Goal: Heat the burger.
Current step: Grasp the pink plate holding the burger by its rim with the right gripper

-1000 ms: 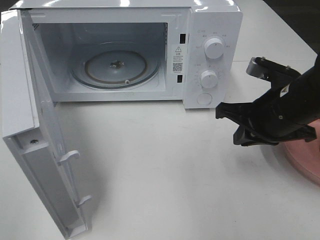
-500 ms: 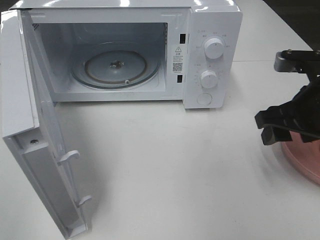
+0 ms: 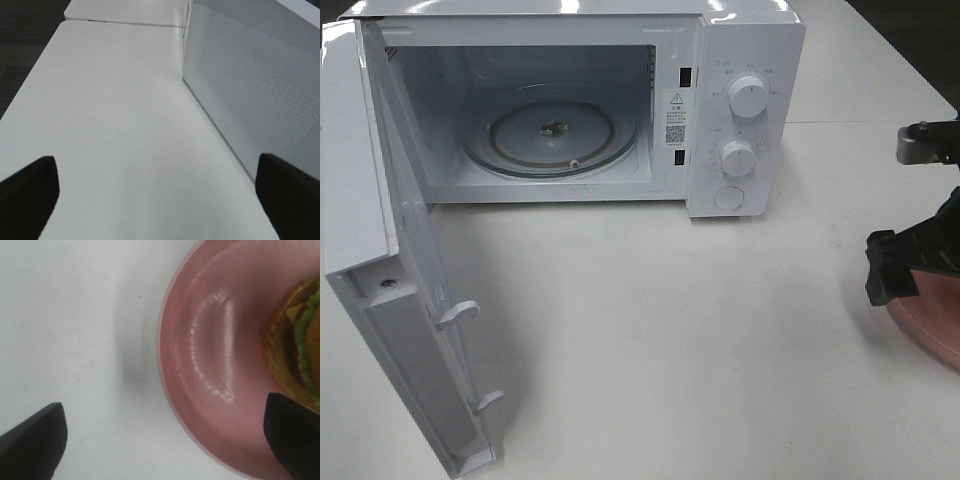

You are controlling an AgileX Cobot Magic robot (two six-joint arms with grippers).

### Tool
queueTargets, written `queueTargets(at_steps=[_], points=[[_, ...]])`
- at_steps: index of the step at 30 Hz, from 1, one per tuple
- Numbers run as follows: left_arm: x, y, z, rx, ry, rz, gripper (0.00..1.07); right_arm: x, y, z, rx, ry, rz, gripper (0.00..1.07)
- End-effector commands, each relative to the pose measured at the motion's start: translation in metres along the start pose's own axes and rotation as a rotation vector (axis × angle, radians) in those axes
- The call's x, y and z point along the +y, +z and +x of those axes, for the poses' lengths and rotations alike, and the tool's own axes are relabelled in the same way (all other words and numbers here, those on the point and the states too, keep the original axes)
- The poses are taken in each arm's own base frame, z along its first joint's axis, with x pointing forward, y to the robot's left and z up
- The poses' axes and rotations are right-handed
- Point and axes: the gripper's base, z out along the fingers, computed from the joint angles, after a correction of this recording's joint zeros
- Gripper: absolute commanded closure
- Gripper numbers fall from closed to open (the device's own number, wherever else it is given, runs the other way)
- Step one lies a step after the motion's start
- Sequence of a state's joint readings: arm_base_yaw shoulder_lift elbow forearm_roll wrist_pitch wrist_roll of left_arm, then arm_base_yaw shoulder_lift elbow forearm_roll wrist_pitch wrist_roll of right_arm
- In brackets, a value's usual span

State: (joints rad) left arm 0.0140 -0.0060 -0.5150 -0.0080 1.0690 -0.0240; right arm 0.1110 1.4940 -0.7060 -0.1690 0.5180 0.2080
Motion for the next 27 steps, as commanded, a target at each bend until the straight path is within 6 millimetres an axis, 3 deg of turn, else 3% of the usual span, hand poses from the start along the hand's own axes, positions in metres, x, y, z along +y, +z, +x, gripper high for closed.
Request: queueTargets(at_steps=[1,18,27], points=[[0.0,-0.003,0.002,-0.023,0.001,0.002,0.04,0.0,0.011,-0.004,0.0,-0.016,-0.002,0.1],[0.0,-0.003,0.002,-0.023,0.001,0.002,0.04,0.005,0.05,-0.043,0.102,-0.071,0.009,0.13],[0.0,-0.003,0.002,-0.023,0.001,0.002,0.04,-0.007,0.067,-0.042,0.153,-0.058,0.013,0.15]])
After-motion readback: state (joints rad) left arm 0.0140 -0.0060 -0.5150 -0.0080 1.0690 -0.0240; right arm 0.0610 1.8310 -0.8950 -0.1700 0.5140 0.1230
